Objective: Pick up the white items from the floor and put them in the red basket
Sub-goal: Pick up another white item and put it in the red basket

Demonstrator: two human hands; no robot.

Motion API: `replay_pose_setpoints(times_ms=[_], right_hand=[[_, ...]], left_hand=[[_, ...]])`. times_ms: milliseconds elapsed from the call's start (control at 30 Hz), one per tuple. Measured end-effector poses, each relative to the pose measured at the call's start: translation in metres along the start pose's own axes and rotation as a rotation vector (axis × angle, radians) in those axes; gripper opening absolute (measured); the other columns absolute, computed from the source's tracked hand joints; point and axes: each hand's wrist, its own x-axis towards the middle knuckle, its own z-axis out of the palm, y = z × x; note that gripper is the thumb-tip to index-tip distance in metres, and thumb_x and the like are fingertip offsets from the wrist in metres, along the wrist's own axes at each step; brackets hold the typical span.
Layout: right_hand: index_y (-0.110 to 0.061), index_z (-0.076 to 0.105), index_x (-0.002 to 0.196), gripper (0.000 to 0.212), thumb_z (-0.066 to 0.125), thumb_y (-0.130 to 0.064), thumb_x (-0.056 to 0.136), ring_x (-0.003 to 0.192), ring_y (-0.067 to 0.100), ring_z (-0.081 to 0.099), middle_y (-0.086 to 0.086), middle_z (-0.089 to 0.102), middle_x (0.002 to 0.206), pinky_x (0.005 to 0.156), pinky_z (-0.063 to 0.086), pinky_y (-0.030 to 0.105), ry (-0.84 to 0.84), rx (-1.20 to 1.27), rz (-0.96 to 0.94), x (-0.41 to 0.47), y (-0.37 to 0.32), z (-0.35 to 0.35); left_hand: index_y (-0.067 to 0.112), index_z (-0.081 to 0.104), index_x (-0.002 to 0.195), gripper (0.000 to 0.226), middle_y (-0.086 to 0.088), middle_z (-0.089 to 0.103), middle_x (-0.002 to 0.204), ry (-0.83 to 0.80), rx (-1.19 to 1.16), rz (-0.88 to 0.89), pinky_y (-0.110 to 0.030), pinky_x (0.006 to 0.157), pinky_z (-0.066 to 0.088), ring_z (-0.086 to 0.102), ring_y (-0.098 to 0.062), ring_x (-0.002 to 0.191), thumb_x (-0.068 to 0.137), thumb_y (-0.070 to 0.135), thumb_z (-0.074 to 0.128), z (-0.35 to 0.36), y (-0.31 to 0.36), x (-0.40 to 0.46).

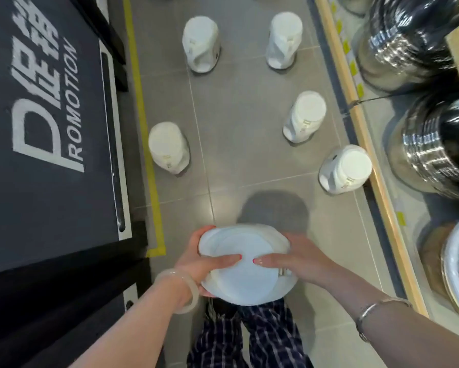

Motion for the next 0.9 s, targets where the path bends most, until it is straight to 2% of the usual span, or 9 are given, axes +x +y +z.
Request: replay_pose_setpoints(times_ms=[200, 300, 367, 467, 533, 600, 700, 800, 900], right_hand=[[-0.03, 0.067, 0.111, 0.079, 0.076, -0.059, 0.038, 0.097, 0.011, 0.066, -0.01, 0.071, 0.104, 0.083, 0.055, 0.029, 0.208, 0.191, -0.069, -0.14, -0.022, 0.003], [-0.032, 0.069, 0.101, 0.055, 0.085, -0.045, 0.05, 0.094, 0.012, 0.067, -0.01, 0.072, 0.099, 0.079, 0.055, 0.028, 0.305, 0.329, -0.085, -0.202, -0.011, 0.01], [-0.034, 0.065, 0.095, 0.034, 0.084, -0.03, 0.066, 0.09, 0.009, 0.065, -0.012, 0.07, 0.097, 0.074, 0.053, 0.024, 0.36, 0.408, -0.091, -0.238, 0.003, 0.014], [-0.033, 0.062, 0.098, 0.034, 0.082, -0.034, 0.069, 0.088, 0.01, 0.062, -0.013, 0.067, 0.095, 0.07, 0.051, 0.026, 0.464, 0.473, -0.075, -0.291, 0.031, 0.015], [-0.031, 0.064, 0.1, 0.049, 0.082, -0.047, 0.057, 0.087, 0.01, 0.063, -0.012, 0.067, 0.094, 0.068, 0.052, 0.026, 0.546, 0.514, -0.062, -0.327, 0.058, 0.014], [-0.024, 0.067, 0.106, 0.07, 0.08, -0.057, 0.045, 0.092, 0.016, 0.066, -0.004, 0.07, 0.1, 0.073, 0.055, 0.03, 0.635, 0.563, -0.037, -0.362, 0.093, 0.013], [-0.023, 0.069, 0.105, 0.051, 0.083, -0.043, 0.061, 0.095, 0.018, 0.066, 0.0, 0.071, 0.104, 0.079, 0.055, 0.032, 0.727, 0.675, -0.024, -0.411, 0.147, 0.013], [-0.031, 0.07, 0.097, 0.048, 0.084, -0.046, 0.053, 0.1, 0.019, 0.066, -0.002, 0.072, 0.106, 0.093, 0.052, 0.039, 0.836, 0.776, -0.053, -0.47, 0.214, 0.018], [-0.036, 0.069, 0.091, 0.032, 0.084, -0.037, 0.063, 0.102, 0.017, 0.064, -0.006, 0.072, 0.104, 0.097, 0.05, 0.041, 0.955, 0.868, -0.072, -0.532, 0.289, 0.032]], left_hand=[[0.046, 0.048, 0.104, 0.059, 0.007, 0.046, 0.113, -0.086, 0.288, 0.06, -0.043, 0.057, 0.058, 0.052, -0.029, 0.1, 0.066, 0.016, 0.082, 0.044, 0.034, -0.122], [0.045, 0.048, 0.099, 0.055, 0.004, 0.044, 0.117, -0.131, 0.425, 0.08, -0.043, 0.054, 0.056, 0.048, -0.035, 0.108, 0.068, 0.015, 0.081, 0.073, 0.034, -0.169], [0.043, 0.046, 0.103, 0.054, 0.004, 0.043, 0.113, -0.173, 0.503, 0.073, -0.044, 0.055, 0.055, 0.047, -0.032, 0.103, 0.071, 0.013, 0.078, 0.094, 0.029, -0.193], [0.04, 0.047, 0.102, 0.05, 0.009, 0.046, 0.102, -0.243, 0.631, 0.102, -0.05, 0.064, 0.055, 0.05, -0.026, 0.094, 0.073, 0.014, 0.078, 0.135, 0.013, -0.22], [0.037, 0.048, 0.105, 0.052, 0.006, 0.05, 0.104, -0.279, 0.721, 0.158, -0.058, 0.081, 0.052, 0.051, -0.03, 0.106, 0.07, 0.014, 0.08, 0.168, -0.006, -0.232], [0.031, 0.048, 0.114, 0.06, 0.002, 0.051, 0.111, -0.297, 0.804, 0.2, -0.059, 0.088, 0.049, 0.05, -0.031, 0.11, 0.067, 0.016, 0.082, 0.205, -0.032, -0.245], [0.032, 0.046, 0.118, 0.066, 0.0, 0.048, 0.117, -0.357, 0.908, 0.199, -0.06, 0.089, 0.048, 0.048, -0.033, 0.113, 0.066, 0.018, 0.084, 0.261, -0.075, -0.261], [0.034, 0.045, 0.119, 0.069, -0.002, 0.049, 0.122, -0.427, 1.045, 0.165, -0.065, 0.084, 0.048, 0.049, -0.037, 0.114, 0.064, 0.02, 0.084, 0.324, -0.135, -0.274], [0.037, 0.038, 0.13, 0.082, -0.001, 0.045, 0.131, -0.524, 1.149, 0.111, -0.067, 0.076, 0.049, 0.047, -0.039, 0.118, 0.064, 0.02, 0.084, 0.39, -0.211, -0.293]])
